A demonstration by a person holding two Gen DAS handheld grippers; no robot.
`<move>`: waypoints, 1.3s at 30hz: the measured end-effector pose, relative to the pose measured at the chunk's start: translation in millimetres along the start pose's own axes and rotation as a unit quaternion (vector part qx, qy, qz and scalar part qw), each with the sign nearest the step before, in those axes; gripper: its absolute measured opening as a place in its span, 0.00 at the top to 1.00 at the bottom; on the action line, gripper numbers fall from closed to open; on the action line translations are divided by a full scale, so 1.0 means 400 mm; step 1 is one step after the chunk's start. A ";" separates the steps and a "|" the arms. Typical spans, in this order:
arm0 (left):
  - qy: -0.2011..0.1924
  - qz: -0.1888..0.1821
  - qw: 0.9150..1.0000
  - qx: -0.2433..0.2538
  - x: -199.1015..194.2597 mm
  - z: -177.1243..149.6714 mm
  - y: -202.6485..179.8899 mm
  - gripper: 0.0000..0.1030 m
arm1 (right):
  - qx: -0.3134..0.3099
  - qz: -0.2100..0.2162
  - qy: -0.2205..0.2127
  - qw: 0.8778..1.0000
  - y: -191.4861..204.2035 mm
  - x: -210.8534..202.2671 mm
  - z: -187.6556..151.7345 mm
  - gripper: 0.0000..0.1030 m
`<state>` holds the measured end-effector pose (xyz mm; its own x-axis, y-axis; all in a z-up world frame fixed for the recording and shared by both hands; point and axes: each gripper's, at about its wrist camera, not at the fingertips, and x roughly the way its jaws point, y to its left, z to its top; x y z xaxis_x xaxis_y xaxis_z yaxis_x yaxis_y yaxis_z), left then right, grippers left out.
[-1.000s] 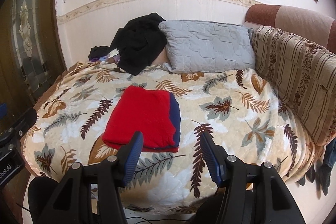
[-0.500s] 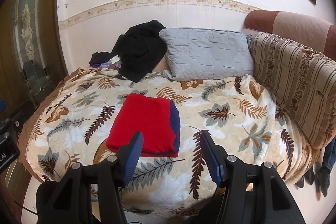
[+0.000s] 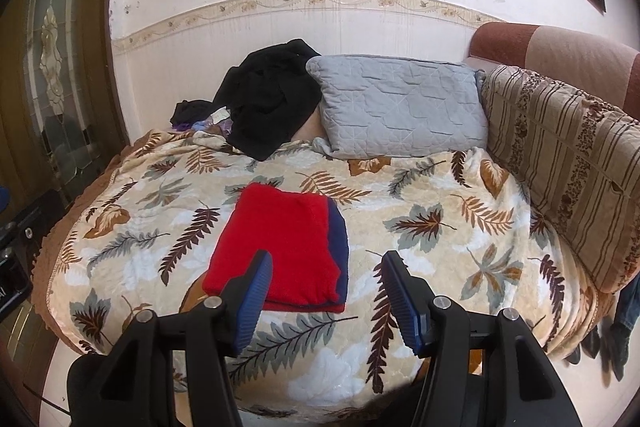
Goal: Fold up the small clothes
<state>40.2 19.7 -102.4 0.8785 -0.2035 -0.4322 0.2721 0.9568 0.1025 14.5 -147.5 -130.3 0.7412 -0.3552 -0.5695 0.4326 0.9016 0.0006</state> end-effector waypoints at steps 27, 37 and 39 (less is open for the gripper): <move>0.022 -0.009 1.000 0.008 0.102 -0.015 0.005 0.08 | -0.028 -0.029 0.001 0.999 0.031 0.068 0.017 0.41; 0.041 -0.002 0.999 0.009 0.148 -0.017 -0.002 0.08 | -0.027 -0.025 0.013 0.999 0.028 0.106 0.012 0.41; 0.042 0.000 0.999 0.010 0.153 -0.018 -0.004 0.08 | -0.026 -0.025 0.015 0.999 0.029 0.112 0.011 0.41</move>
<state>90.7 7.1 -135.7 0.8424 -0.1855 -0.5060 0.2813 0.9522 0.1194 55.1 -154.2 -152.1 0.7041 -0.3927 -0.5916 0.4398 0.8953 -0.0710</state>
